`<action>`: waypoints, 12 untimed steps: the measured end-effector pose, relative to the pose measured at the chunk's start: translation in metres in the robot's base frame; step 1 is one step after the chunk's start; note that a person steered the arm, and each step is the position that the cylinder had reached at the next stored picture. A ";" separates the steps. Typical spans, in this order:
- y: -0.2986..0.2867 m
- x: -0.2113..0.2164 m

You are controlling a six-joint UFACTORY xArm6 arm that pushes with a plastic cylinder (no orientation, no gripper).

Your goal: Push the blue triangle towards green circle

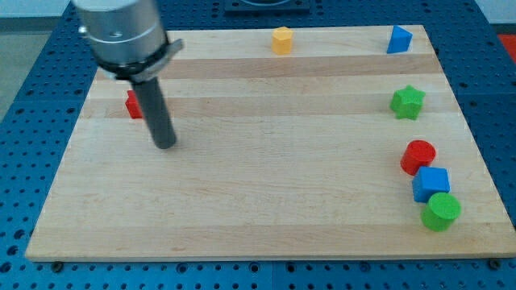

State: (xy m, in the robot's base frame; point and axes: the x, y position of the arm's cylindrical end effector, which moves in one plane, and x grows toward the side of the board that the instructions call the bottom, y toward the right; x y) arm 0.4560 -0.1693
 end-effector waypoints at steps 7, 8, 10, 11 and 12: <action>-0.010 -0.081; 0.021 -0.080; 0.041 -0.032; 0.046 -0.011; 0.065 -0.010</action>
